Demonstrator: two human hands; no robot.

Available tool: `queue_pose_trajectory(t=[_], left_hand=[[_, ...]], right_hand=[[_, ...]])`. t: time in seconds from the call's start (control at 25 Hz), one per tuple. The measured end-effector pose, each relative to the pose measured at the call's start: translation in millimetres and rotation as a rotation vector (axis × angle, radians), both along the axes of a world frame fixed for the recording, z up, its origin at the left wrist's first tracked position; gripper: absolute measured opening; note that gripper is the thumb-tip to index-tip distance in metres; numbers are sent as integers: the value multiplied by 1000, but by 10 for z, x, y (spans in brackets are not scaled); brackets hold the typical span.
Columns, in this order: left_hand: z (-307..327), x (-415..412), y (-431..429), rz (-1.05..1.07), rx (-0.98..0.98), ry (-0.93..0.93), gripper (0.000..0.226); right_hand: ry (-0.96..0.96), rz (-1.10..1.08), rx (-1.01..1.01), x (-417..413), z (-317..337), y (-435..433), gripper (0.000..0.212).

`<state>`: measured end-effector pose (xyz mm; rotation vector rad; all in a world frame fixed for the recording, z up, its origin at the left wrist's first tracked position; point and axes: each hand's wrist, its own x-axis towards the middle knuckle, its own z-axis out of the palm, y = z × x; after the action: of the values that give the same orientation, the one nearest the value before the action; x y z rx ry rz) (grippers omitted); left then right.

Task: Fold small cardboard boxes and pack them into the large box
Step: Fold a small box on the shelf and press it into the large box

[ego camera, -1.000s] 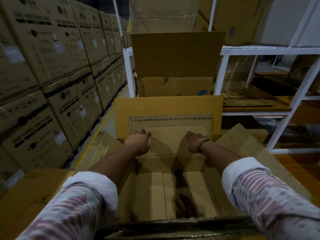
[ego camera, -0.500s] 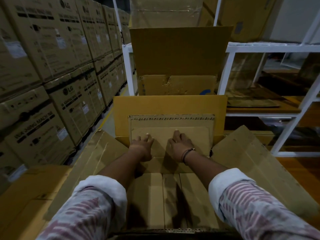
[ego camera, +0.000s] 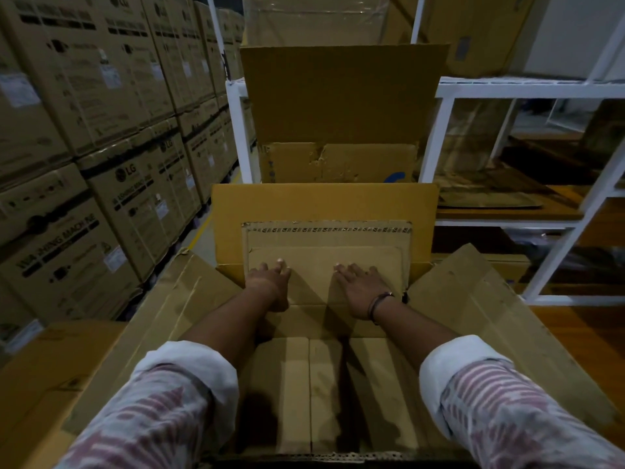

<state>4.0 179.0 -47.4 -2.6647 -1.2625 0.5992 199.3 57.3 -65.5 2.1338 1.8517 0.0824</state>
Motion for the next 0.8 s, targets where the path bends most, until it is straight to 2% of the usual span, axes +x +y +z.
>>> queue_pose_trajectory(t=[0.32,0.44,0.6,0.8], left_hand=[[5,23,-76,27,26,-26,93],[16,18,-188,43,61,-102,85],[97,25,-380,-12,235,-162,65],[216,-34,-391,-79,263,-313,53]], right_hand=[[75,-119,-19,432,-58,-396,81],[134,-127,52,483,-43,-416,69],[121,-105,156,468,54,-438,54],[100,-79,210,393,158,-456,45]])
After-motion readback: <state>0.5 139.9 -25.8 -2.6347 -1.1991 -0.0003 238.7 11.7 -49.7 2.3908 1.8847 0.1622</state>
